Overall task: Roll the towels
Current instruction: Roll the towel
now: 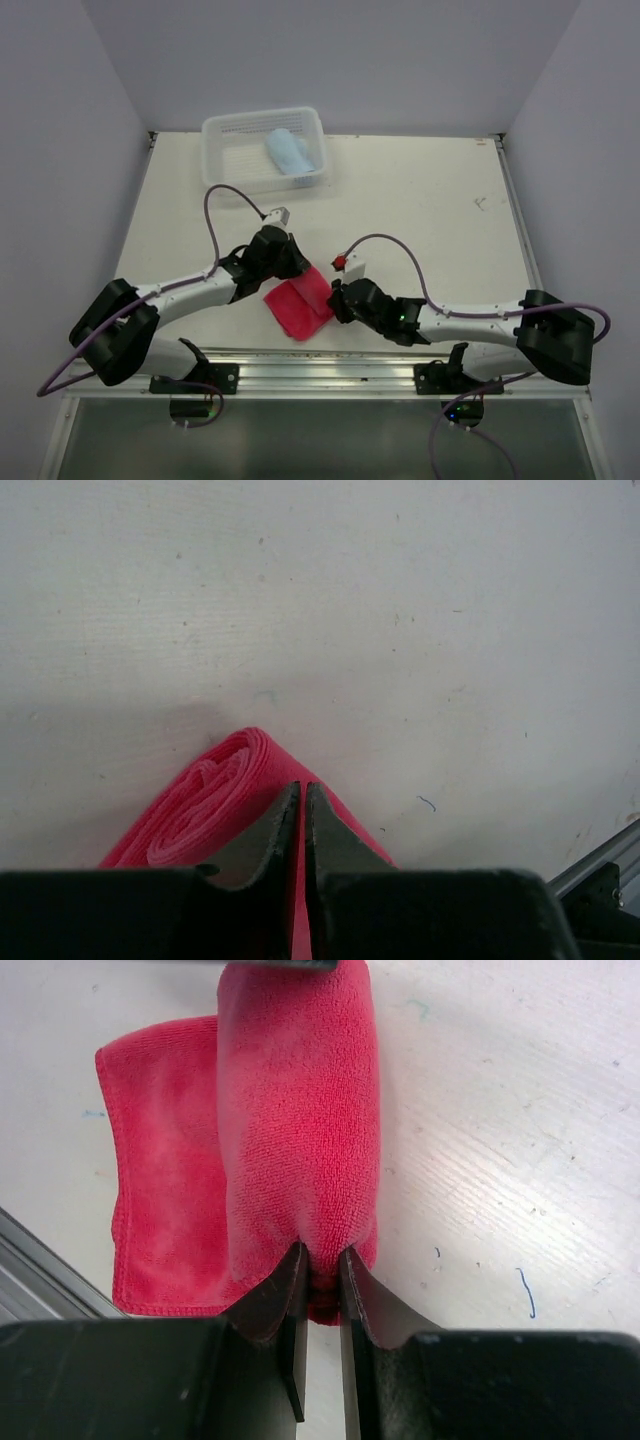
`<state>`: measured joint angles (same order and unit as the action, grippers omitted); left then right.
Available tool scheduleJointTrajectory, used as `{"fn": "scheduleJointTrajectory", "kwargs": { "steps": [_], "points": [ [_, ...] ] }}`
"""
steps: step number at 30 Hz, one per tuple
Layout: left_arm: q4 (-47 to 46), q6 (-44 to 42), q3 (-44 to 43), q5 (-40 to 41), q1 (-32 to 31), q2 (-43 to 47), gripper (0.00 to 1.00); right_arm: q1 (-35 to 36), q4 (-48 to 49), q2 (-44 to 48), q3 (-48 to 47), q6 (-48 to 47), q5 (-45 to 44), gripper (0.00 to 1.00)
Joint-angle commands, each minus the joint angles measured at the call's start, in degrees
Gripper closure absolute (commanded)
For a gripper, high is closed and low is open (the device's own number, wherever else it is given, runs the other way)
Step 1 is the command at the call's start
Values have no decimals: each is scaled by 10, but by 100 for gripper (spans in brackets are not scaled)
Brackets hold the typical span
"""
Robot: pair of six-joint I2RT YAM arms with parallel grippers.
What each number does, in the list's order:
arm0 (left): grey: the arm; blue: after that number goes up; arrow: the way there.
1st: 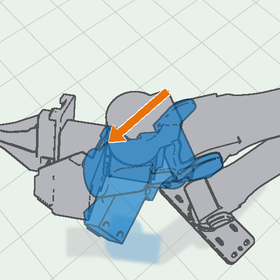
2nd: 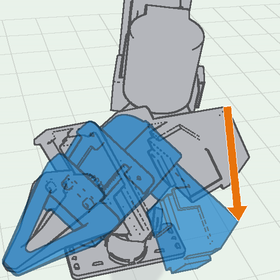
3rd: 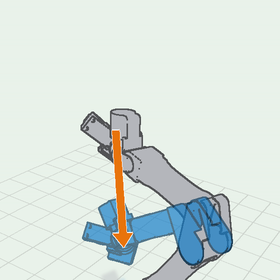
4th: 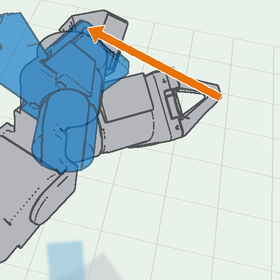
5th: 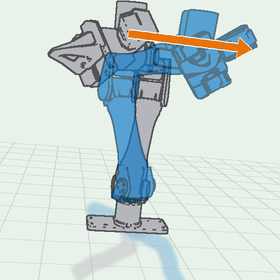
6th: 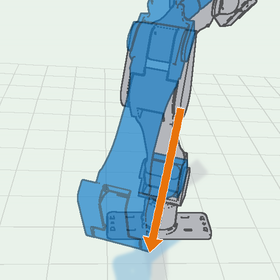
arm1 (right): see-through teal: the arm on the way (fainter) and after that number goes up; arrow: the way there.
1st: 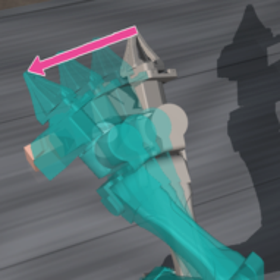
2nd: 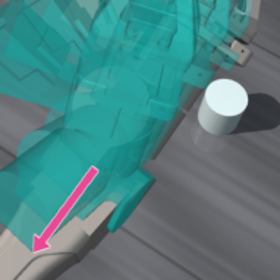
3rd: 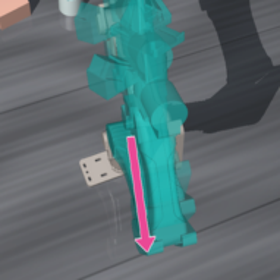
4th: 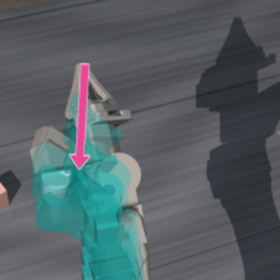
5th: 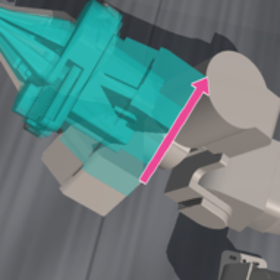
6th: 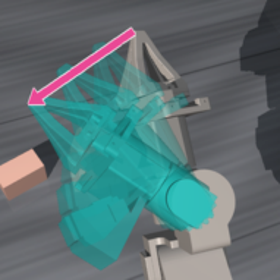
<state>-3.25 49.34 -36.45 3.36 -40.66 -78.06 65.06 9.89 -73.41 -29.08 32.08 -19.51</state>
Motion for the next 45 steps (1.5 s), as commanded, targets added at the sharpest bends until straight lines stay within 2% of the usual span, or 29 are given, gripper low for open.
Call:
{"fn": "scheduleJointTrajectory", "kwargs": {
  "steps": [1, 6, 13, 17, 25, 32, 38, 45],
  "points": [
    [19, -20, -40, 15, 7, 19, 91, 56, -51, -4, -40, -82, -154, 100],
    [6, -16, -44, -9, 6, 30, 91, 121, -80, -43, -69, -111, -280, 100],
    [-2, -11, -28, -14, 1, 49, 91, 179, -110, -104, -117, -167, -391, 100],
    [1, -11, -24, -16, 0, 56, 91, 206, -112, -147, -140, -194, -426, 100],
    [-12, -4, 2, -22, -6, 62, 91, 243, -140, -231, -196, -214, -441, 100],
    [-25, 9, 65, -25, -9, 77, 91, 263, -171, -280, -236, -209, -445, 100],
    [-23, 19, 96, -25, -10, 57, 91, 265, -155, -274, -242, -199, -412, 98],
    [-12, 28, 105, 0, -9, 44, 92, 265, -150, -253, -239, -164, -375, 91]
  ]
}}
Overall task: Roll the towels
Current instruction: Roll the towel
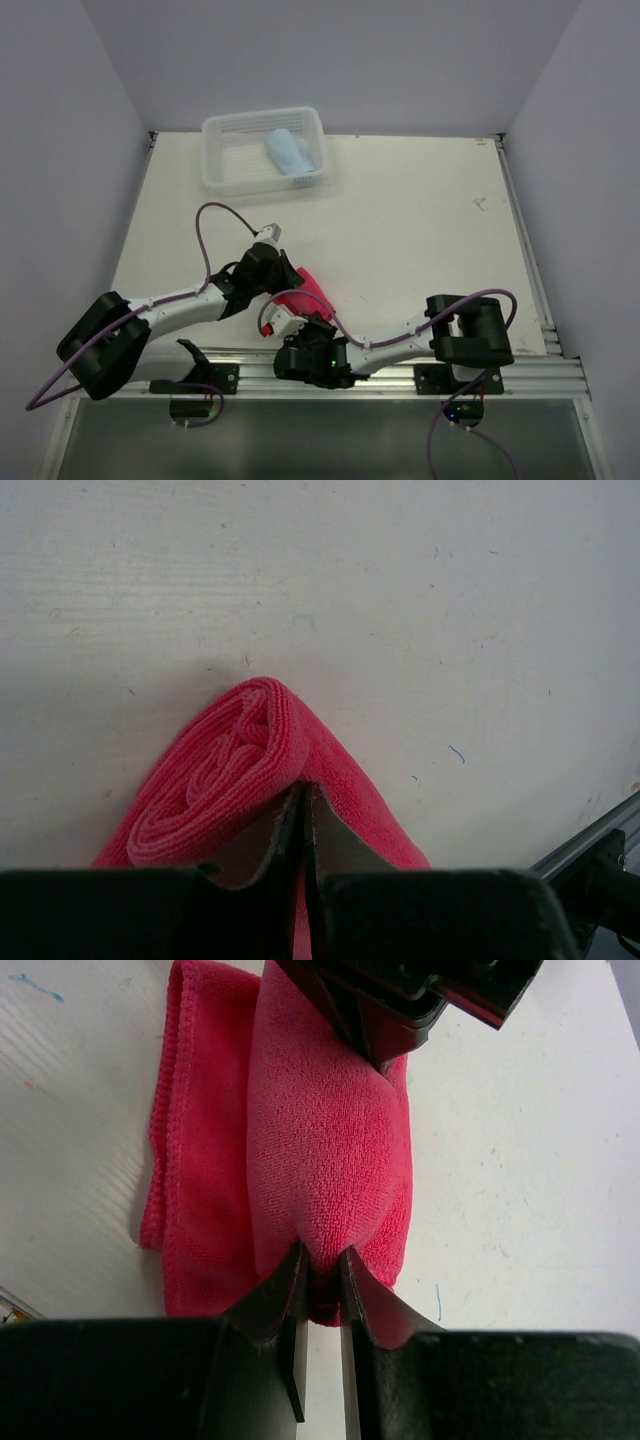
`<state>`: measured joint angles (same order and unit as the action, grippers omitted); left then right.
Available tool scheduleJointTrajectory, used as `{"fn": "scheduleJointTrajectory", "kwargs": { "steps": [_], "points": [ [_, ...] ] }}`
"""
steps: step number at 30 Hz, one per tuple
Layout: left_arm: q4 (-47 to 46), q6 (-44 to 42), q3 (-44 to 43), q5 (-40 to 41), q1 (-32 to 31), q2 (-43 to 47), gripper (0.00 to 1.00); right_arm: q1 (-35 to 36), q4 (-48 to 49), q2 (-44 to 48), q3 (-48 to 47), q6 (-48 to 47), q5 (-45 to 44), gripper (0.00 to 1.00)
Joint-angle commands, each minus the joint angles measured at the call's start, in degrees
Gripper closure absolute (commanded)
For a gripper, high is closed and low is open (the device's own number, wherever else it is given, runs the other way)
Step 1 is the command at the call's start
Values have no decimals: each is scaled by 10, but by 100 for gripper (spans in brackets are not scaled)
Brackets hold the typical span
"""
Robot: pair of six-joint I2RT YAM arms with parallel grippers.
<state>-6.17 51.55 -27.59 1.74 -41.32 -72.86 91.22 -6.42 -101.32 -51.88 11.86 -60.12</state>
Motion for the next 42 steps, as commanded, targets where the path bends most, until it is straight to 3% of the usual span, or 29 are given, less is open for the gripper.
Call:
{"fn": "scheduleJointTrajectory", "kwargs": {
  "steps": [1, 8, 12, 15, 24, 38, 42],
  "points": [
    [22, 5, 16, 19, -3, -4, 92, 2, 16, 34, -8, 41, 35, 86],
    [19, 4, 34, 29, -3, 18, 92, -27, 34, 170, 49, 88, 89, 64],
    [20, -5, 37, 34, 2, 23, 92, -102, 61, 239, 99, 156, 211, 57],
    [20, -7, 41, 32, 4, 25, 92, -146, 95, 275, 128, 184, 256, 48],
    [-9, 14, 83, 17, 4, 35, 94, -249, 170, 271, 165, 287, 453, 36],
    [13, 19, 96, 29, 4, 77, 94, -257, 182, 180, 158, 326, 513, 30],
    [21, 19, 91, 35, 3, 86, 89, -257, 194, 178, 160, 322, 533, 43]
  ]
}}
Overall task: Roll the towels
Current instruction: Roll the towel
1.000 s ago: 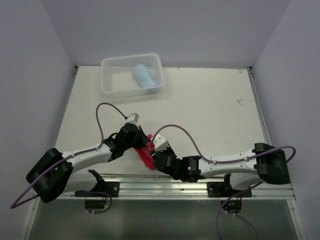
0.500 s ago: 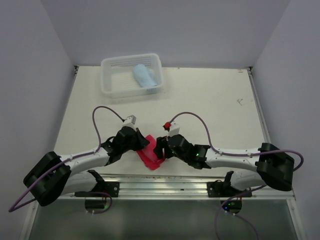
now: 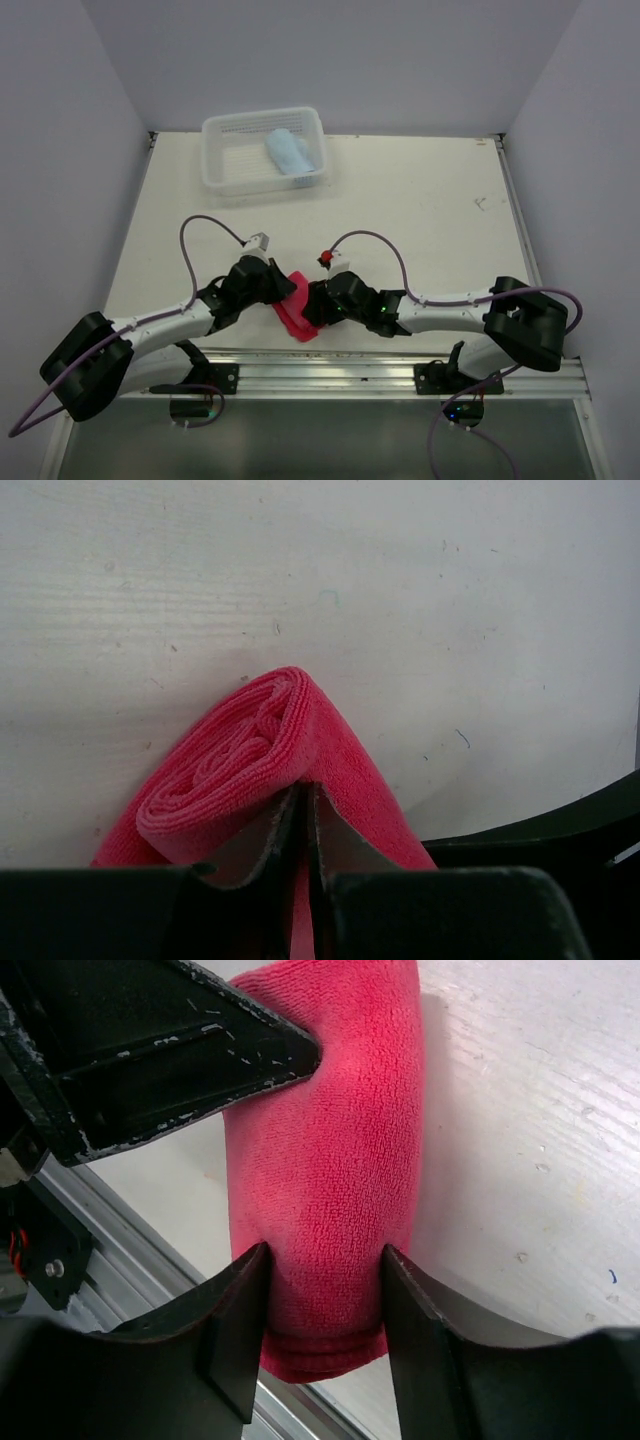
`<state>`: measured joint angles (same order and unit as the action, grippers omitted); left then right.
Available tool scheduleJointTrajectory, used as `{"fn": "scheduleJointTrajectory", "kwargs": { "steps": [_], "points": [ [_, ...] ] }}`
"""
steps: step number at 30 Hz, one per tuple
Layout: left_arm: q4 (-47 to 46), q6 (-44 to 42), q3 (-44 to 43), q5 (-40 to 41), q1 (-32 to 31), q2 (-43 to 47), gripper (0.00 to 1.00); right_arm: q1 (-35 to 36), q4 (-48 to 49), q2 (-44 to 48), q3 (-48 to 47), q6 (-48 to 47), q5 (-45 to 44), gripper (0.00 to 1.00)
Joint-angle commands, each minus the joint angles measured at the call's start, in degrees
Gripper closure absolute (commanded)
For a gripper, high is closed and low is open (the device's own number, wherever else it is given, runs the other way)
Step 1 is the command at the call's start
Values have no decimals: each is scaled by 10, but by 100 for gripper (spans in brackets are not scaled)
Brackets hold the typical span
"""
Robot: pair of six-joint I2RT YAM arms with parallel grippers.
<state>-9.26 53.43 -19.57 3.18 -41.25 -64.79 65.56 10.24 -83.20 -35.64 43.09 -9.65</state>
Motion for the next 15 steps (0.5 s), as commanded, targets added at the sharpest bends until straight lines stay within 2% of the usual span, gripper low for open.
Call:
{"fn": "scheduleJointTrajectory", "kwargs": {
  "steps": [1, 3, 4, 7, 10, 15],
  "points": [
    [56, -1, 9, 24, 4, 8, 87, 0, 28, -4, -5, 2, 33, 52],
    [67, -3, -1, 28, 6, 16, 82, 1, 26, -5, -8, -5, 39, 59],
    [73, -4, -5, 32, 8, 18, 79, 1, 24, -5, -11, -15, 37, 65],
    [98, -13, -24, 32, 20, 23, 73, 4, 17, -3, -9, -40, 12, 72],
    [123, -25, -41, 31, 35, 36, 69, 17, 8, 2, -13, -76, -18, 74],
    [147, -36, -62, 24, 56, 64, 66, 83, -45, -7, -55, -167, -170, 72]
  ]
}}
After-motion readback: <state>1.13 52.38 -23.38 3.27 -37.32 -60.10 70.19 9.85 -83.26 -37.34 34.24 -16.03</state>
